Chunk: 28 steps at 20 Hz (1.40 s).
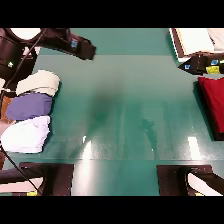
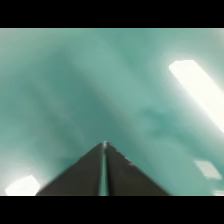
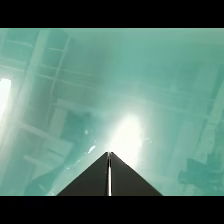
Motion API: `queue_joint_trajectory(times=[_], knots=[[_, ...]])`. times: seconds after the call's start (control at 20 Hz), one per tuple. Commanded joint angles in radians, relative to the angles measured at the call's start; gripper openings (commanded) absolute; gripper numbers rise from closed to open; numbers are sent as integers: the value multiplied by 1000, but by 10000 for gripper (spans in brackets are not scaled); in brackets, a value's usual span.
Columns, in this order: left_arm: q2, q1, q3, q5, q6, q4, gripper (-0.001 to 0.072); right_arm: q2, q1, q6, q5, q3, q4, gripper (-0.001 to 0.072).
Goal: Fold the shirts.
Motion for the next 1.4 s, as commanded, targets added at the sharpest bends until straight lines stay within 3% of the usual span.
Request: queue_joint_trajectory(times=[0.0,0.05,0.35,0.5,0.7,0.75,0.85,0.9,1.35], knots=[[-8,99,-1,-36,-68,276,542,1,1,0,2,1,0,22],[-11,153,-16,-35,-98,296,619,1,1,0,0,0,0,21],[-48,400,-275,44,-105,296,622,1,1,0,0,0,0,21],[-94,461,-414,147,-107,294,621,1,2,0,0,-1,0,21],[-159,479,-443,165,-109,290,620,1,2,0,-3,-1,0,22],[-158,478,-443,170,-129,289,576,1,2,0,-4,-1,0,22],[-156,479,-433,166,-130,289,84,1,2,0,-16,-1,0,21],[-156,479,-425,159,-130,290,34,1,2,0,-24,-1,0,22],[20,479,-333,197,-136,292,24,1,2,0,-25,-1,1,22]])
